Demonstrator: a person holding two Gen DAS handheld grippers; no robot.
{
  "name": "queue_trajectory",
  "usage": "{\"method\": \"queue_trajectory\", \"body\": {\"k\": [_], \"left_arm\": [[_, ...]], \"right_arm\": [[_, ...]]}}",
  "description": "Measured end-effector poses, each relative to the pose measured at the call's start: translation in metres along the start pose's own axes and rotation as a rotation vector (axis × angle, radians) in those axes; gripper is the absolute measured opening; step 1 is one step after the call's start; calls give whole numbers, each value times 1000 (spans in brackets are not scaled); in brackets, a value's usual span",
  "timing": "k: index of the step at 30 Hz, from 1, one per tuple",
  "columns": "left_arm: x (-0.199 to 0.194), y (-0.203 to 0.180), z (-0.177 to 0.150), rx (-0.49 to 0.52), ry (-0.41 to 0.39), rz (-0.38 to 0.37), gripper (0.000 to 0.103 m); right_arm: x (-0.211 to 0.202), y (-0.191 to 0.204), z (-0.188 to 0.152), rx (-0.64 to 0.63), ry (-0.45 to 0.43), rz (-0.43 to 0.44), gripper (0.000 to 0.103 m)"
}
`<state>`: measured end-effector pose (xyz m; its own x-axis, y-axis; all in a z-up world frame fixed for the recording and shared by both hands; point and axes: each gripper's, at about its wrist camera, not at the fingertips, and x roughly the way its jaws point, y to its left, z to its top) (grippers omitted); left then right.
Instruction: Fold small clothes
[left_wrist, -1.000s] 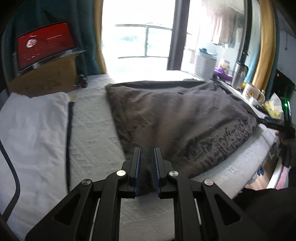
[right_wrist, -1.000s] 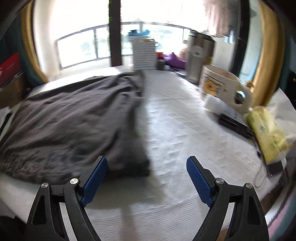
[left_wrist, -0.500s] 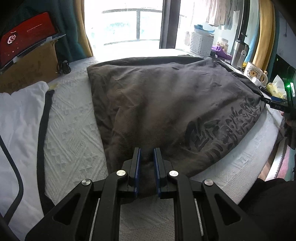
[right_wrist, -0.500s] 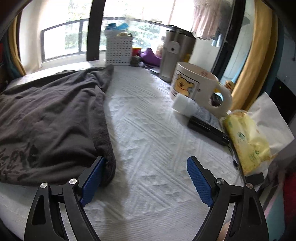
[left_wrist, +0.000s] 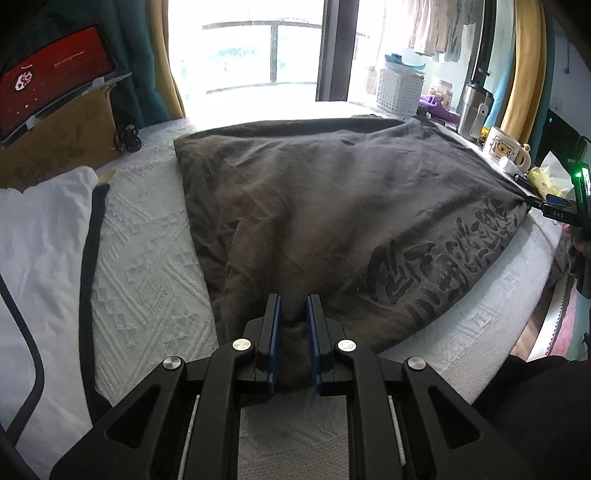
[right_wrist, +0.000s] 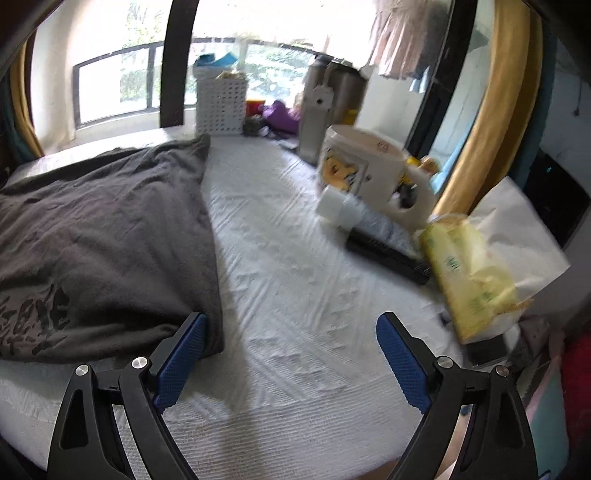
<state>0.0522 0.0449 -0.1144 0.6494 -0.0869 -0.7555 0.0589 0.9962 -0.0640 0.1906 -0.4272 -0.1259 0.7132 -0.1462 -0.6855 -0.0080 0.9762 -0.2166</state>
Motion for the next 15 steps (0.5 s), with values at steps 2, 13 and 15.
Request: {"method": "queue_trajectory", "body": {"k": [2, 13, 15], "left_arm": [[-2, 0, 2, 1, -8, -3, 13], [2, -5, 8, 5, -17, -29, 13], [4, -5, 8, 8, -9, -28, 13]], "right_arm": [[-4, -6, 4, 2, -16, -55, 93], [-1, 6, -8, 13, 58, 93, 93], [9, 10, -12, 10, 82, 94, 93]]}}
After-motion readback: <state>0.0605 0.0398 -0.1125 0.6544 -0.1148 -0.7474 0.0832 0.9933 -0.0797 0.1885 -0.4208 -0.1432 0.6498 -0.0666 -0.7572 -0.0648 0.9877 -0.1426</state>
